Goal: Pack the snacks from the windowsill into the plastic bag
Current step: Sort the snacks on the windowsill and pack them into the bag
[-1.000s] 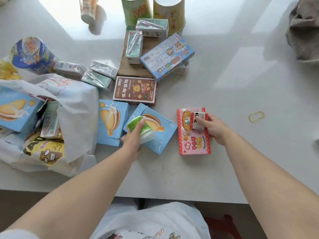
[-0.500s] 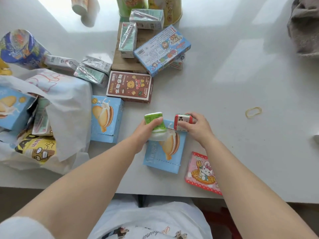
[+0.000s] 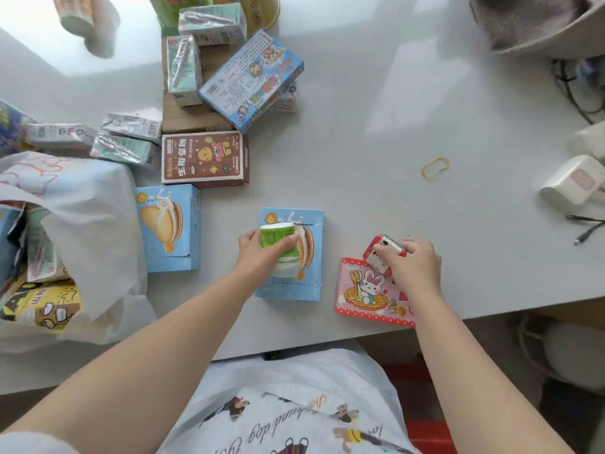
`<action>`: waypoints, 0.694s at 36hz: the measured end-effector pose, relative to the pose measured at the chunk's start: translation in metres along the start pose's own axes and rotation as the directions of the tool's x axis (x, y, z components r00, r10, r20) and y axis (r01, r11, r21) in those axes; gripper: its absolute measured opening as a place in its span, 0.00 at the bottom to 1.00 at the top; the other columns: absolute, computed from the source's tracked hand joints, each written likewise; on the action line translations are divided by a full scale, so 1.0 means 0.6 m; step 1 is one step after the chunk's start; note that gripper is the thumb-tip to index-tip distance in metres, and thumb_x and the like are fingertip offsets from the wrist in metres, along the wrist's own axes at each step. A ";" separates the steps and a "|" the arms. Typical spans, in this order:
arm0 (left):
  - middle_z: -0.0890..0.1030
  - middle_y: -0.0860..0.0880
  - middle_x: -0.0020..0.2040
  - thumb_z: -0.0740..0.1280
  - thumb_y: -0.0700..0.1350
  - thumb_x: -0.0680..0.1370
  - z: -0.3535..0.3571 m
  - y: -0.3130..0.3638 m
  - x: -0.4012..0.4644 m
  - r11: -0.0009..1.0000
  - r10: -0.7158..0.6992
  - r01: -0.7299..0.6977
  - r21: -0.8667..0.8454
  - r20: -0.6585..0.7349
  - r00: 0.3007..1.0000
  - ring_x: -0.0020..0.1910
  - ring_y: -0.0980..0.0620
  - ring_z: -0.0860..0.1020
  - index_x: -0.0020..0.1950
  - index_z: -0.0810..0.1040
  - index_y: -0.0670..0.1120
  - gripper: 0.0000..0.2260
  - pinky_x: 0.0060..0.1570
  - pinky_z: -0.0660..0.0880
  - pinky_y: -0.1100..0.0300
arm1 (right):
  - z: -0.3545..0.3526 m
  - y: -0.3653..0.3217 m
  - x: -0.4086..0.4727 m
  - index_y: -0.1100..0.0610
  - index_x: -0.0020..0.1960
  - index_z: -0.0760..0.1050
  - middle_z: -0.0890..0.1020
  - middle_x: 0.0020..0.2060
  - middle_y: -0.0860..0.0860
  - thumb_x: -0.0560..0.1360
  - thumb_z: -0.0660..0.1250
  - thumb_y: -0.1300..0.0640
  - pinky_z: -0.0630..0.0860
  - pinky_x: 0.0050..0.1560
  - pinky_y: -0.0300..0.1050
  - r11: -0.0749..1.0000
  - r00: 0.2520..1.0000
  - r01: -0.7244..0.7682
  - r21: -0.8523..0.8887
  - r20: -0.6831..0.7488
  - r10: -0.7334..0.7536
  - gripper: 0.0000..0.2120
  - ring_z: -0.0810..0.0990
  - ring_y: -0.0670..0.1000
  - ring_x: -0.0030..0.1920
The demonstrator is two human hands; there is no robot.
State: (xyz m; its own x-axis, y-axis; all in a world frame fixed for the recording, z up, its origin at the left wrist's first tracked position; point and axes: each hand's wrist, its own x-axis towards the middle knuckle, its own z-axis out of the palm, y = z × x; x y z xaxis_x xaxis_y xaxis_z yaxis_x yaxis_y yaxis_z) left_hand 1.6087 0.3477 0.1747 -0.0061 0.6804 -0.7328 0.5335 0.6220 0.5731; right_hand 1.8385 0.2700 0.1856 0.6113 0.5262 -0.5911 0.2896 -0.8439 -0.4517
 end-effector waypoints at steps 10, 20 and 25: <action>0.61 0.50 0.67 0.69 0.60 0.72 0.006 0.012 -0.001 0.993 0.048 -0.046 0.105 -0.011 0.999 0.59 0.54 0.69 0.61 0.72 0.51 0.22 0.62 0.65 0.60 | 0.009 0.056 -0.070 0.54 0.59 0.76 0.64 0.66 0.54 0.73 0.68 0.43 0.74 0.51 0.51 0.845 0.879 -0.404 0.351 -0.107 0.465 0.20 0.65 0.58 0.66; 0.61 0.48 0.68 0.69 0.59 0.73 -0.005 0.008 -0.003 0.995 0.034 -0.033 0.091 -0.006 0.999 0.62 0.50 0.70 0.62 0.71 0.50 0.23 0.59 0.67 0.58 | 0.027 0.014 -0.045 0.58 0.58 0.75 0.67 0.62 0.54 0.74 0.66 0.42 0.76 0.53 0.54 0.923 0.936 -0.287 0.255 -0.131 0.328 0.22 0.69 0.58 0.64; 0.62 0.48 0.67 0.70 0.60 0.72 -0.015 -0.010 -0.004 0.998 -0.016 0.014 0.065 0.029 0.999 0.61 0.48 0.72 0.55 0.68 0.53 0.19 0.64 0.69 0.52 | 0.021 0.015 -0.052 0.59 0.66 0.70 0.64 0.63 0.56 0.75 0.61 0.38 0.72 0.56 0.53 0.951 0.973 -0.204 -0.231 0.063 0.224 0.29 0.64 0.59 0.63</action>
State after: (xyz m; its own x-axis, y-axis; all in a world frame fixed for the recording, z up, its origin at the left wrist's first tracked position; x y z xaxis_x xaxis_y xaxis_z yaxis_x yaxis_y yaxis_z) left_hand 1.5977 0.3459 0.1762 0.0099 0.6590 -0.7521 0.5872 0.6049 0.5378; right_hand 1.8126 0.2471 0.1916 0.6129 0.3298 -0.7180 0.3213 -0.9342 -0.1548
